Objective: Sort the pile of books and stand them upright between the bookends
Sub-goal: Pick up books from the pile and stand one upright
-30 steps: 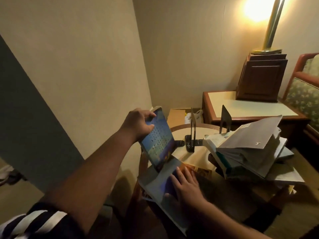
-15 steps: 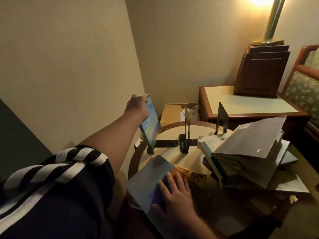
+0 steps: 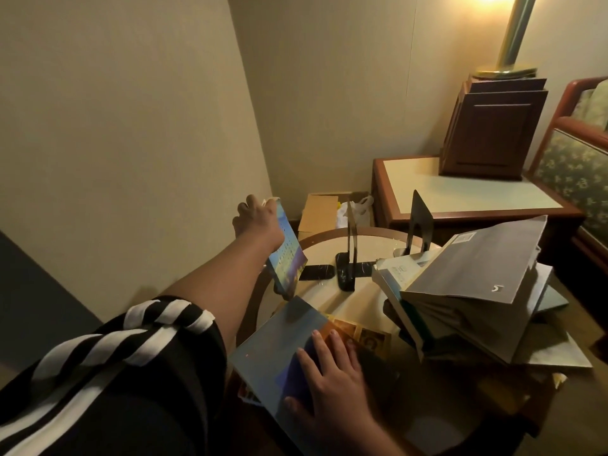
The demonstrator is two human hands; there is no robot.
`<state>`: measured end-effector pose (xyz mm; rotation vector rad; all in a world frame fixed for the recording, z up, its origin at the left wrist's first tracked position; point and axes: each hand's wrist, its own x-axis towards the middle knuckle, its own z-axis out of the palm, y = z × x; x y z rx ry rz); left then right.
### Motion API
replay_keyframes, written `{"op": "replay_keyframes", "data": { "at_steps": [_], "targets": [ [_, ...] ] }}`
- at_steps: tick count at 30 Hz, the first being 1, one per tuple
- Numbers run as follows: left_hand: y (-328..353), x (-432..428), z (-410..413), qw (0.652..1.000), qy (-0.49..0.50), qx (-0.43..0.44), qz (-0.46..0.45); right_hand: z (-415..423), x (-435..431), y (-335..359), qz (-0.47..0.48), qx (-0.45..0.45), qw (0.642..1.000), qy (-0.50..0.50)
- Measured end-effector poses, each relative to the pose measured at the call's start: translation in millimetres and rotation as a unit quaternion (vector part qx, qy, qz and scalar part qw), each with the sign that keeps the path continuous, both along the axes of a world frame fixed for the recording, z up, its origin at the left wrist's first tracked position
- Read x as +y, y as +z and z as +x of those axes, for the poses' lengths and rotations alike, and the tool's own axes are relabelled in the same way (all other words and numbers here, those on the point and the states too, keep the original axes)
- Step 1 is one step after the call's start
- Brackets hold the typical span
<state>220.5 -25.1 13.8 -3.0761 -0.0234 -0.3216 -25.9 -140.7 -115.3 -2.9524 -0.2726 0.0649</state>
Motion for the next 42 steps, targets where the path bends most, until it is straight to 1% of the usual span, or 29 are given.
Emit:
{"op": "replay_keyframes", "data": {
  "at_steps": [3,6,10,12,14,17,21,22,24,26,29,31,32,33,34,35,36,38,39,40,42],
  "targets": [
    [-1.2,2.6,-2.9,1.000,-0.019,0.009,0.000,0.0,0.1,-1.4,0.002,-0.002,1.000,0.001],
    [-2.2,5.8,-15.2,0.998,-0.060,-0.002,-0.004,1.3,-3.9,-3.5,0.001,0.020,1.000,0.004],
    [-1.7,20.4,-53.8,0.991,-0.119,-0.025,-0.059,3.3,-4.3,-3.0,0.005,0.036,0.999,0.010],
    [-7.9,29.7,-79.6,0.984,-0.146,-0.036,-0.092,2.5,-5.8,-0.4,0.004,0.026,1.000,0.014],
    [-21.9,35.9,-108.6,0.976,-0.172,-0.038,-0.128,1.7,-8.2,1.4,0.045,0.006,0.998,0.040],
    [-53.2,37.5,-150.9,0.966,-0.198,0.003,-0.166,3.4,-15.6,7.1,0.091,0.023,0.995,0.041],
    [-90.7,33.1,-189.0,0.954,-0.196,0.104,-0.200,1.0,-30.0,16.7,0.177,0.014,0.982,0.064],
    [-98.5,31.5,-195.8,0.953,-0.192,0.136,-0.190,-2.9,-34.6,20.5,0.200,-0.004,0.978,0.066],
    [-110.6,27.8,-206.5,0.957,-0.190,0.180,-0.128,-13.1,-47.6,37.2,0.239,-0.063,0.967,0.058],
    [-116.6,25.4,-212.8,0.962,-0.188,0.180,-0.086,-24.0,-65.4,62.6,0.275,-0.128,0.951,0.061],
    [-118.7,25.7,-212.5,0.964,-0.186,0.168,-0.090,-34.9,-95.5,110.7,0.307,-0.264,0.911,0.075],
    [-120.4,25.9,-210.8,0.964,-0.185,0.169,-0.089,-30.3,-119.3,139.9,0.296,-0.370,0.880,0.038],
    [-120.8,25.2,-209.9,0.964,-0.184,0.174,-0.084,-22.5,-133.9,151.3,0.283,-0.416,0.864,0.003],
    [-120.4,23.9,-209.1,0.963,-0.184,0.180,-0.080,-13.1,-148.9,160.8,0.270,-0.449,0.851,-0.041],
    [-119.7,22.6,-208.3,0.962,-0.184,0.187,-0.076,-1.6,-166.0,167.6,0.259,-0.462,0.843,-0.095],
    [-119.1,21.2,-207.6,0.961,-0.185,0.190,-0.074,10.7,-184.4,172.2,0.247,-0.445,0.847,-0.157],
    [-118.6,20.3,-206.9,0.961,-0.186,0.190,-0.073,22.5,-202.9,174.0,0.236,-0.390,0.862,-0.220],
    [-119.0,20.0,-206.4,0.960,-0.189,0.191,-0.077,40.2,-235.2,170.0,0.218,-0.207,0.900,-0.317],
    [-119.6,20.4,-206.1,0.959,-0.189,0.194,-0.079,44.3,-246.0,167.6,0.215,-0.130,0.906,-0.340],
    [-120.3,21.0,-205.7,0.959,-0.189,0.197,-0.080,49.3,-257.7,161.3,0.224,-0.081,0.906,-0.351],
    [-121.5,22.1,-204.7,0.959,-0.187,0.198,-0.079,54.4,-273.6,148.9,0.275,-0.033,0.894,-0.353]
  ]
}}
